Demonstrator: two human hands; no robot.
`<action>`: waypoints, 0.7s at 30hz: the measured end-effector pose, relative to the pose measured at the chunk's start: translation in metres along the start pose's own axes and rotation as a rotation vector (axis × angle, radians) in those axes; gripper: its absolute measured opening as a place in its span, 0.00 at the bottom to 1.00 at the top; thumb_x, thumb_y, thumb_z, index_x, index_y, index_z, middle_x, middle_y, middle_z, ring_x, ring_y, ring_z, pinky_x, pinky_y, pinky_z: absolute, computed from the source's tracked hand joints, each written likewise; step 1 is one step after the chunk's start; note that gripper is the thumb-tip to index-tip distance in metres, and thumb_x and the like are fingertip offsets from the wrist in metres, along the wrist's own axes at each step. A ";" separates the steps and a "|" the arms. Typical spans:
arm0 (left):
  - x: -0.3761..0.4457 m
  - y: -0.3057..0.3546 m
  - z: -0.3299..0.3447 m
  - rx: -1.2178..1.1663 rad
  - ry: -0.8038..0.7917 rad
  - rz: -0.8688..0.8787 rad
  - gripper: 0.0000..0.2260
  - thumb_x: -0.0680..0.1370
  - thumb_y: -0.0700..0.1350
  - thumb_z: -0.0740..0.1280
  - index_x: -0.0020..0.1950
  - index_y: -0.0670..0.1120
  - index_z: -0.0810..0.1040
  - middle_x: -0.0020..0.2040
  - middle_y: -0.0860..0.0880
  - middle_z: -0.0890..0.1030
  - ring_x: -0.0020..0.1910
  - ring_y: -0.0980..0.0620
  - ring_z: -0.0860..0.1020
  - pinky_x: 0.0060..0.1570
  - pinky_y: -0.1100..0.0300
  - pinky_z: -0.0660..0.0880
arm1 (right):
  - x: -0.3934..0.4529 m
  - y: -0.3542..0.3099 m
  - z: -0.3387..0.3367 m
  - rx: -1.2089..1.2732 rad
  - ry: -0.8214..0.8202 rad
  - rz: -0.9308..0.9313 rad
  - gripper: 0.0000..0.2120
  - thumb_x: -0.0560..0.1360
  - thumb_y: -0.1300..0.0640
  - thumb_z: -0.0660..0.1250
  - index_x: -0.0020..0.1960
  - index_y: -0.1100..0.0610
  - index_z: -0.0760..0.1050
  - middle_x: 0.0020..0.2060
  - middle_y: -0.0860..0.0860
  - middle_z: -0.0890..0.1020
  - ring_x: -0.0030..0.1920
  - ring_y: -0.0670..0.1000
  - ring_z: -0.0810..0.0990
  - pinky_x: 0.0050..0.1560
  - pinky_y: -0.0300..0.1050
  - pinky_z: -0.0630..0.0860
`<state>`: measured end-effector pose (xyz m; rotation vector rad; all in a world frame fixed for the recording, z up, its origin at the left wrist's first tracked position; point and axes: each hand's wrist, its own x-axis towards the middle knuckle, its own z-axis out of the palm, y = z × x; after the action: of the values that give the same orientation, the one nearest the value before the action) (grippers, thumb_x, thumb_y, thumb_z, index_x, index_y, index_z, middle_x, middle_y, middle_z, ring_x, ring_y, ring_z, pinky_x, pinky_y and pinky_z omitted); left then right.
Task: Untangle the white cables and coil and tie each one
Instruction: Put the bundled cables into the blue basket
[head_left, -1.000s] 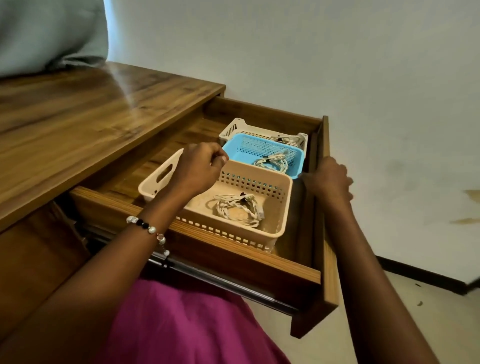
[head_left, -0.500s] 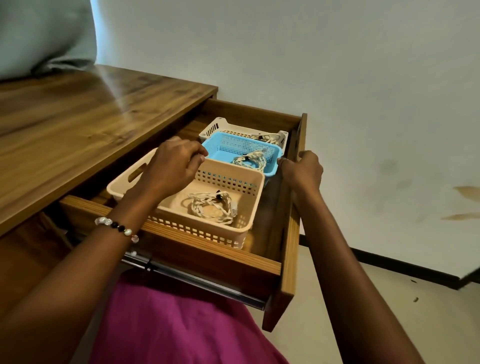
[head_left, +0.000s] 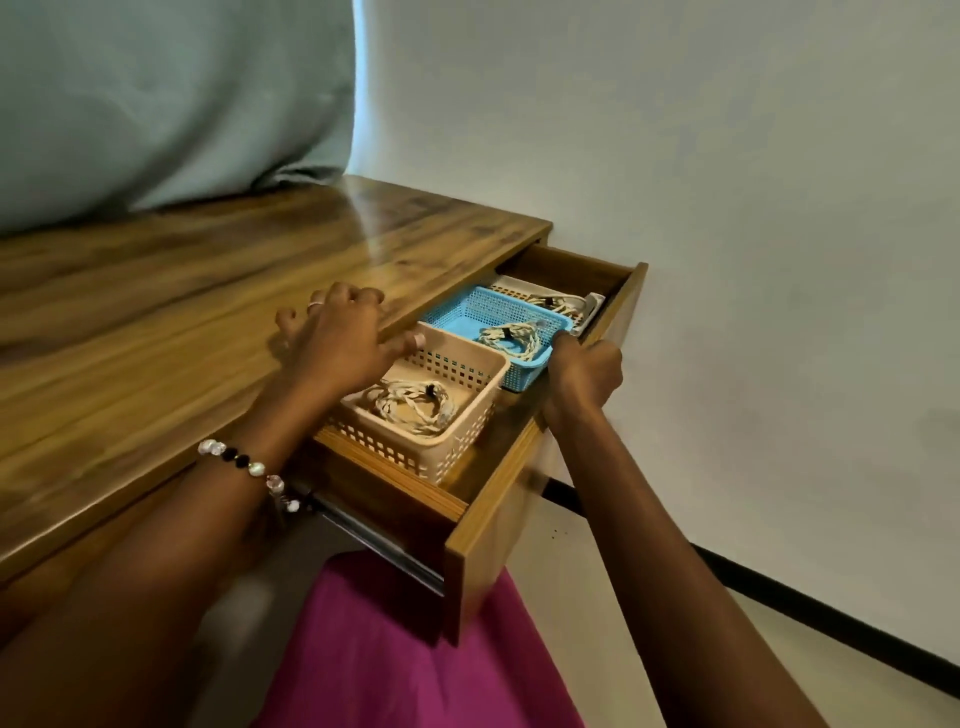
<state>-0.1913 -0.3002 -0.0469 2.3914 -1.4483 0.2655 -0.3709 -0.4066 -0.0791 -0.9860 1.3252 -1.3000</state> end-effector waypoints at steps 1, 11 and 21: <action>0.000 -0.008 -0.001 -0.008 -0.075 -0.048 0.34 0.73 0.68 0.61 0.73 0.51 0.65 0.74 0.44 0.65 0.72 0.41 0.63 0.66 0.41 0.57 | 0.000 0.001 0.009 0.010 -0.003 0.001 0.12 0.76 0.57 0.68 0.57 0.61 0.74 0.44 0.51 0.79 0.31 0.45 0.79 0.27 0.37 0.76; -0.001 -0.047 -0.018 -0.067 -0.402 -0.041 0.60 0.55 0.84 0.51 0.79 0.51 0.47 0.80 0.50 0.50 0.78 0.49 0.51 0.74 0.46 0.48 | 0.021 0.057 0.130 -0.038 -0.224 -0.020 0.55 0.56 0.23 0.64 0.72 0.54 0.58 0.70 0.56 0.69 0.70 0.60 0.68 0.65 0.60 0.71; 0.001 -0.054 0.003 0.146 -0.326 0.017 0.53 0.67 0.58 0.74 0.79 0.49 0.41 0.79 0.51 0.42 0.78 0.52 0.43 0.74 0.44 0.44 | 0.014 0.031 0.166 -0.118 -0.389 -0.027 0.39 0.49 0.39 0.77 0.54 0.59 0.76 0.55 0.54 0.80 0.56 0.57 0.78 0.57 0.55 0.78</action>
<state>-0.1429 -0.2794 -0.0594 2.6360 -1.6387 -0.0192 -0.2078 -0.4475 -0.0996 -1.2693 1.0975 -0.9931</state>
